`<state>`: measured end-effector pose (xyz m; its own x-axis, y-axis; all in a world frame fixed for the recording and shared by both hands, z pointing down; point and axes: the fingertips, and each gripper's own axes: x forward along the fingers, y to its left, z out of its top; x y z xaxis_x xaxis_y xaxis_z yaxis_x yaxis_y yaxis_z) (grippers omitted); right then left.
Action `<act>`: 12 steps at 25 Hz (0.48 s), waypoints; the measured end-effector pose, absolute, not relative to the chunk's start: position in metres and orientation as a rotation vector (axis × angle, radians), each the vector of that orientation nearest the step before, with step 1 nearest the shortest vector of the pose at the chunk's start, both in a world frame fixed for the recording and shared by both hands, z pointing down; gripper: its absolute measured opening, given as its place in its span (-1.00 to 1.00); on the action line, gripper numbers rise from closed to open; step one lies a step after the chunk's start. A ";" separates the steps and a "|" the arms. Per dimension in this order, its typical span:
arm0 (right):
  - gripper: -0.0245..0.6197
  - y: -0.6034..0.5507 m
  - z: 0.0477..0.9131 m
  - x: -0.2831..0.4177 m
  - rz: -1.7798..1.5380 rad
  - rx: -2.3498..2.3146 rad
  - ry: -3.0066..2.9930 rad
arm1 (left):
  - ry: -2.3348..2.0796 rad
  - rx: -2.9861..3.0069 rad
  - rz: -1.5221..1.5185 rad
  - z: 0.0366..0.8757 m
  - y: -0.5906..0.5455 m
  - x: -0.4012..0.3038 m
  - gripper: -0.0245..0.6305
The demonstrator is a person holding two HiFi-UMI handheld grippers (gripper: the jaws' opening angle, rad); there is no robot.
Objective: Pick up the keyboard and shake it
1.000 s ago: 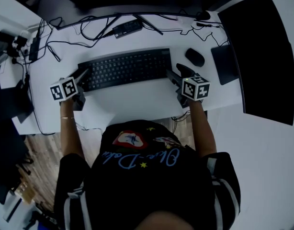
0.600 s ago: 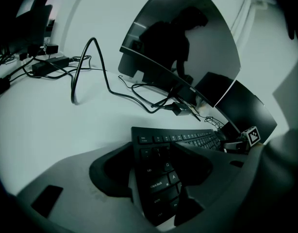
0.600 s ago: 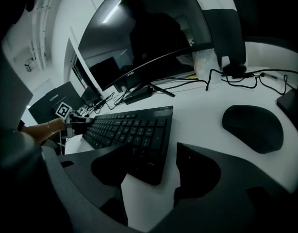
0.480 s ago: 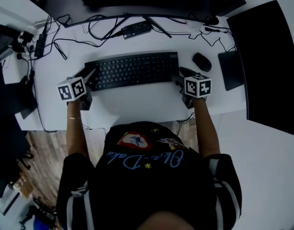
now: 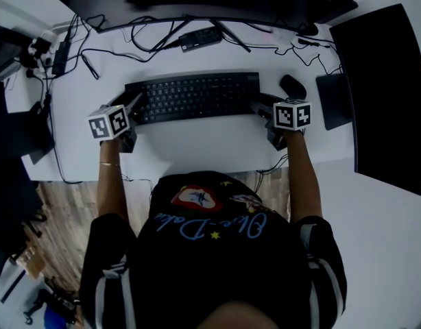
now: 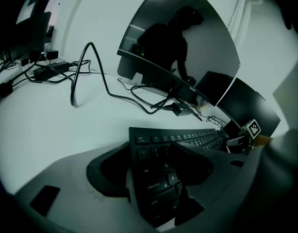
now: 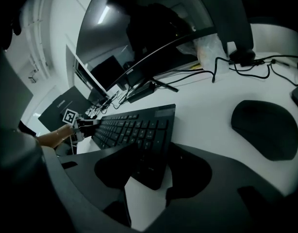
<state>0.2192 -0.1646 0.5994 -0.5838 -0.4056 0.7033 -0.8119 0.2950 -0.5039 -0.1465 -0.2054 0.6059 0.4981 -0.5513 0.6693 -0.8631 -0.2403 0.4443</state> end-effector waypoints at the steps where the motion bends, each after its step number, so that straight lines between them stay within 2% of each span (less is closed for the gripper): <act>1: -0.35 -0.165 0.600 0.220 1.215 1.101 -2.119 | -1.168 1.924 0.482 0.606 -0.205 -0.146 -0.20; 12: -0.43 -0.158 0.596 0.224 1.134 1.215 -2.130 | -1.227 1.976 0.443 0.588 -0.202 -0.149 -0.20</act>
